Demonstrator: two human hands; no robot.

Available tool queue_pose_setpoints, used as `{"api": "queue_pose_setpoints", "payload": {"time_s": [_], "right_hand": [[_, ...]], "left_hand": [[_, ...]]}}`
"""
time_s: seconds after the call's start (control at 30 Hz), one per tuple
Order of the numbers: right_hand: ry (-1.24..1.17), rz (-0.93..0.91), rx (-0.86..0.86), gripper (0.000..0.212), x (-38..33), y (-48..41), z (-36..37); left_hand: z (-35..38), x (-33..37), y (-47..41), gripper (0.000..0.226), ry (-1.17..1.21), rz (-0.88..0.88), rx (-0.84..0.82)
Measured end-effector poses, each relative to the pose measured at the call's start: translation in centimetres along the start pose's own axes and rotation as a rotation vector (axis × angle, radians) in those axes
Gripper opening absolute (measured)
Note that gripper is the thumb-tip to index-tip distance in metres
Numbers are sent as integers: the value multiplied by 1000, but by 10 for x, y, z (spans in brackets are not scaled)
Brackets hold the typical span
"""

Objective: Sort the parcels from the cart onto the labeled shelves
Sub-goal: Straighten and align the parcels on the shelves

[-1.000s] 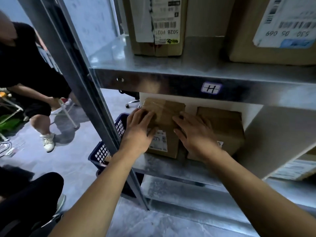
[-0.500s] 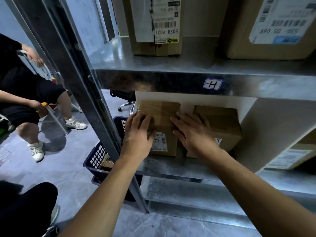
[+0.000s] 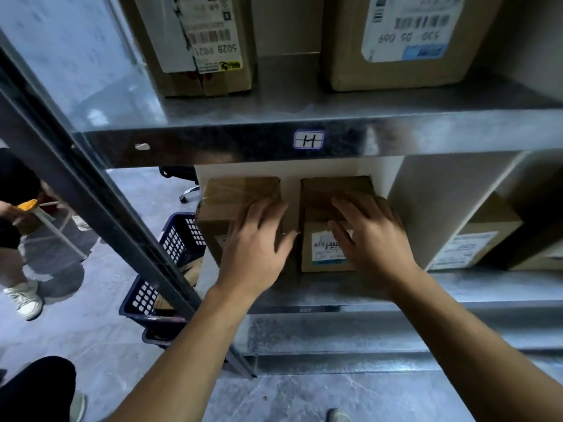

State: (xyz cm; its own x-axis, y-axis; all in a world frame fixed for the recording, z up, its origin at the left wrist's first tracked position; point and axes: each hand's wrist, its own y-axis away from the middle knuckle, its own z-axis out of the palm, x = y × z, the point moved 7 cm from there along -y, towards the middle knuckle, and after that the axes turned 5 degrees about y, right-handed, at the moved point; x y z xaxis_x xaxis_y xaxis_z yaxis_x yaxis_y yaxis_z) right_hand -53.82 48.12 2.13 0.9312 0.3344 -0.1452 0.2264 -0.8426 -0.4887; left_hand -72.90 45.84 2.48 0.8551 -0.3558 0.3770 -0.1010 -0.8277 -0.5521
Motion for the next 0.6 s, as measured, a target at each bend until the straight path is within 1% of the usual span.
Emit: {"api": "queue_pose_setpoints", "payload": {"time_s": [0.07,0.17,0.3,0.4,0.5,0.6], "right_hand": [[-7,45,-8,43,14,5,-2],[-11,114,-27,46,32,9,0],[-130,180,-88,49,49,9,10],[-178,197,-107,50,55,10,16],[-191,204,-149,49,57,10,18],[-156,148,-89,47,53,7,8]], "left_hand": [[14,15,-4,48,30,30,-36],[34,28,-11,51,59,34,-84],[45,44,-21,53,24,81,-75],[47,50,-27,52,-49,112,-87],[45,37,-27,54,-133,81,-104],[28,16,-20,54,-185,24,-61]]}}
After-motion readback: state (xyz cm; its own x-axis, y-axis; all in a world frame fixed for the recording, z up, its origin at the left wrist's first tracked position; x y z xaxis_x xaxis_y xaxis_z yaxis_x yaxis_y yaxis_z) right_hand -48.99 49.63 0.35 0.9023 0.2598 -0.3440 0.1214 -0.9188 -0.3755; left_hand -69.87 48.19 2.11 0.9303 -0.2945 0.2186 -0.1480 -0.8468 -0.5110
